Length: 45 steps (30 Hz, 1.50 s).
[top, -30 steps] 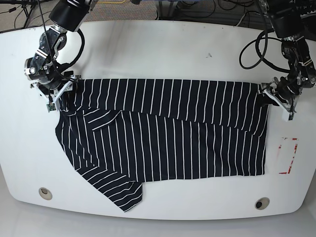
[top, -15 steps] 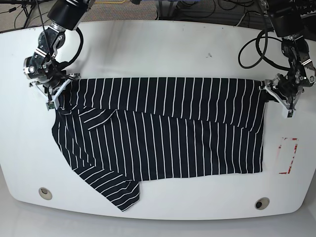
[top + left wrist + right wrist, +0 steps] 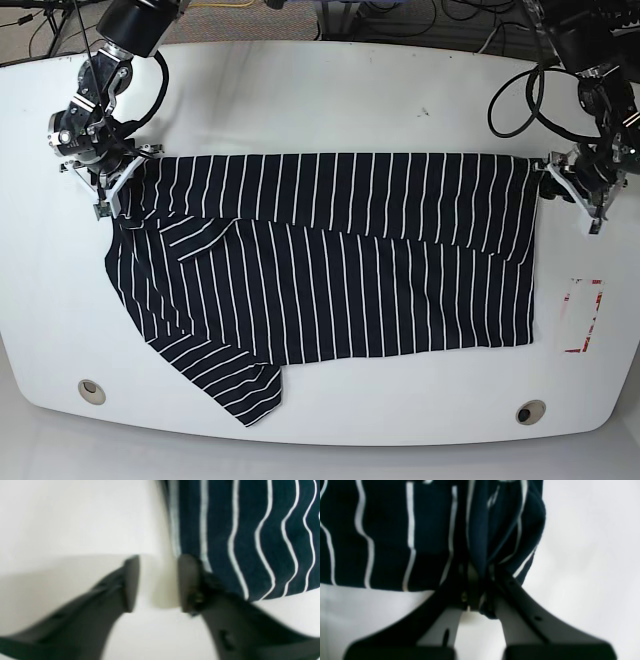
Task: Layout the t-shirt on the table in an organized manner, then fold the t-shirt properly
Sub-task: 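Hold the shirt edge with both grippers and pull them apart, then drag the held shirt edge away from the table center with both grippers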
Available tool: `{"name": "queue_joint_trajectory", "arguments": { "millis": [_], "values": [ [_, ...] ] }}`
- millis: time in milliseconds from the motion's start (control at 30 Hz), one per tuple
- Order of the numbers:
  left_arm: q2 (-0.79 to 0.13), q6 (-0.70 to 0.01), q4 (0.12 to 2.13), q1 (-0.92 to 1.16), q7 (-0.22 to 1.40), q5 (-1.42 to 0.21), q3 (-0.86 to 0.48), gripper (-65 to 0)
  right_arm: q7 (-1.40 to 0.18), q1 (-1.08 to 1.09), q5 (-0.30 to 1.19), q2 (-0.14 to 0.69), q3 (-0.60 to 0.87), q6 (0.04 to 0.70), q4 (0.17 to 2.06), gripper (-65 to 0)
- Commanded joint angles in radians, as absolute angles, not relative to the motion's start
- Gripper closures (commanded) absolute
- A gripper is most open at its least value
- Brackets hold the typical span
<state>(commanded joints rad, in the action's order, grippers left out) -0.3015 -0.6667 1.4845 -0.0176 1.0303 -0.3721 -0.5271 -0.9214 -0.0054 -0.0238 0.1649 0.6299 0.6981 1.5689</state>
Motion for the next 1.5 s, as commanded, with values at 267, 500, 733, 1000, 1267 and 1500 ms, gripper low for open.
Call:
{"name": "queue_joint_trajectory", "arguments": {
  "millis": [267,500,733,1000,1267,1500],
  "values": [
    [-0.292,-0.667,1.521,-0.019,1.063,-0.372,-0.513,-34.9,-0.921,-0.002,-0.024,0.165,0.63,0.698,1.569,-1.3],
    [-0.291,-0.667,1.515,-0.013,1.063,-0.371,-0.463,-34.6,-0.921,-0.002,-0.024,0.165,0.63,0.698,1.569,-1.3],
    [-0.278,-0.667,1.515,0.01,1.063,-0.364,-0.412,-32.2,-0.921,-0.001,-0.024,0.165,0.633,0.698,1.569,-1.3],
    [-0.278,-0.657,1.515,0.028,1.063,-0.36,-0.392,-13.5,-0.921,0.001,-0.024,0.165,0.633,0.698,1.569,-1.1],
    [-0.277,-0.615,1.514,0.038,1.058,-0.268,-0.398,-11.4,-0.921,0.001,-0.024,0.166,0.634,0.698,1.569,-1.1],
    [-0.278,-0.616,1.517,0.045,1.056,-0.255,-0.395,-1.0,-0.921,0.001,-0.024,0.166,0.636,0.698,1.569,-1.0]
  ]
}}
